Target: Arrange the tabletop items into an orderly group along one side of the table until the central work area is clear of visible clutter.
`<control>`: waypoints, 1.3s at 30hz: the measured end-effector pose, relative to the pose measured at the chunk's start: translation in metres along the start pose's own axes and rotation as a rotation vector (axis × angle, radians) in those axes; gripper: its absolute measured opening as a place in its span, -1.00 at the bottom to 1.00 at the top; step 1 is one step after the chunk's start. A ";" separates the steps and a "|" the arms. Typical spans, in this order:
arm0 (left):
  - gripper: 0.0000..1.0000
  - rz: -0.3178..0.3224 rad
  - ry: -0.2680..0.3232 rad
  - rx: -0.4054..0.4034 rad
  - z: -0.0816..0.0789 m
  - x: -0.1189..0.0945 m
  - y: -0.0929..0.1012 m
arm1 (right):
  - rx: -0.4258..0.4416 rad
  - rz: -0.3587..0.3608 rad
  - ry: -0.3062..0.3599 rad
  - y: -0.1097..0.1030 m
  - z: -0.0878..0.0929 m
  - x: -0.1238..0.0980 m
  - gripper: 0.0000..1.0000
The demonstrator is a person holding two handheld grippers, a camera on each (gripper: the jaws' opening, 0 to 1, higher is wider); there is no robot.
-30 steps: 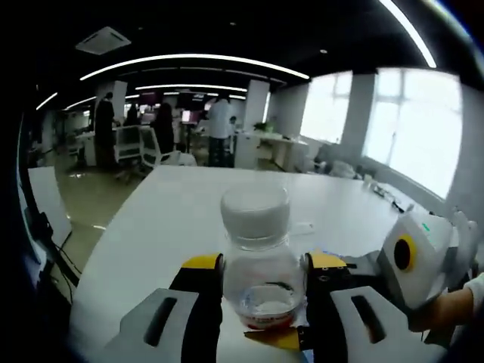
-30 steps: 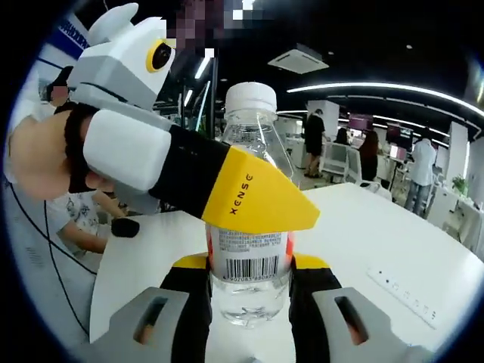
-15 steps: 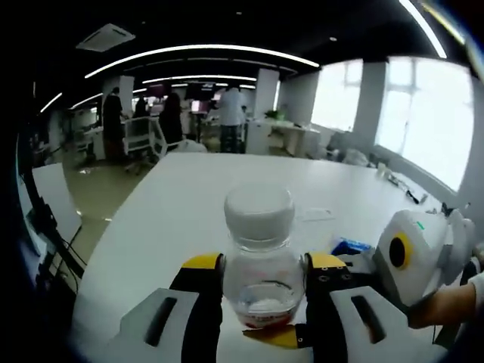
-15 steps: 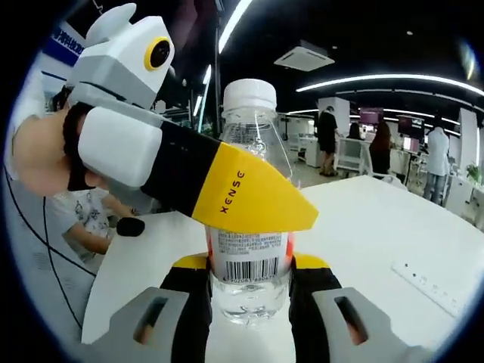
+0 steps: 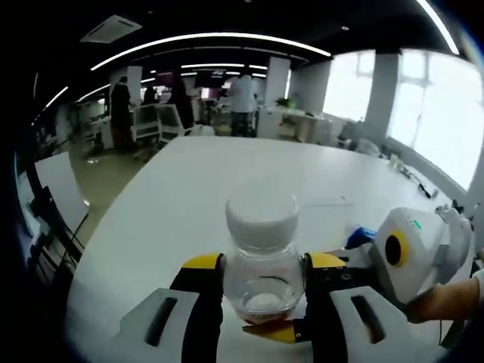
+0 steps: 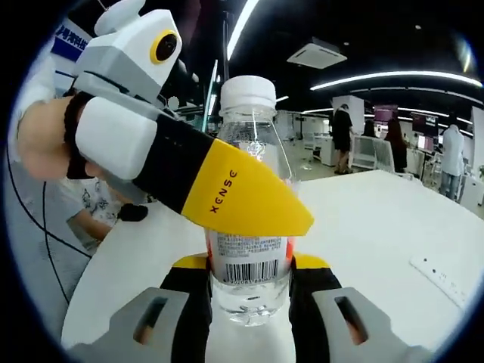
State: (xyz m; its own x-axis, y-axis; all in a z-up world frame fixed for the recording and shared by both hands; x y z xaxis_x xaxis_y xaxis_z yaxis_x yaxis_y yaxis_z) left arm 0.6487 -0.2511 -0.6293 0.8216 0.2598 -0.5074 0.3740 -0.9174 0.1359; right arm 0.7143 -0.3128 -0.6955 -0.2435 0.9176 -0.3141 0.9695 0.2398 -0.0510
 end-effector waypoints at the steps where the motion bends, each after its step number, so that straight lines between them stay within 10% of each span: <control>1: -0.21 -0.003 -0.007 -0.001 0.002 0.001 -0.001 | -0.009 -0.001 -0.004 0.000 0.002 0.001 -0.29; 39: -0.22 -0.026 -0.048 0.052 0.024 0.014 0.001 | -0.025 -0.031 0.002 0.007 0.031 0.014 -0.28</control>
State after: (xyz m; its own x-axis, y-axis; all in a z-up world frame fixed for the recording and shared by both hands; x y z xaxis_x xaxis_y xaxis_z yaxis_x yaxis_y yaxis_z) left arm 0.6498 -0.2558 -0.6568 0.7900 0.2700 -0.5505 0.3709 -0.9254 0.0783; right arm 0.7184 -0.3084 -0.7295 -0.2734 0.9102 -0.3111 0.9605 0.2760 -0.0367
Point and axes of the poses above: the point that each gripper's makers call its tool centre point, and the gripper's own axes: x roughly forward along the fingers, y roughly to its right, z roughly out of its underside, the point moved 9 cm from there along -x, roughly backward along the fingers
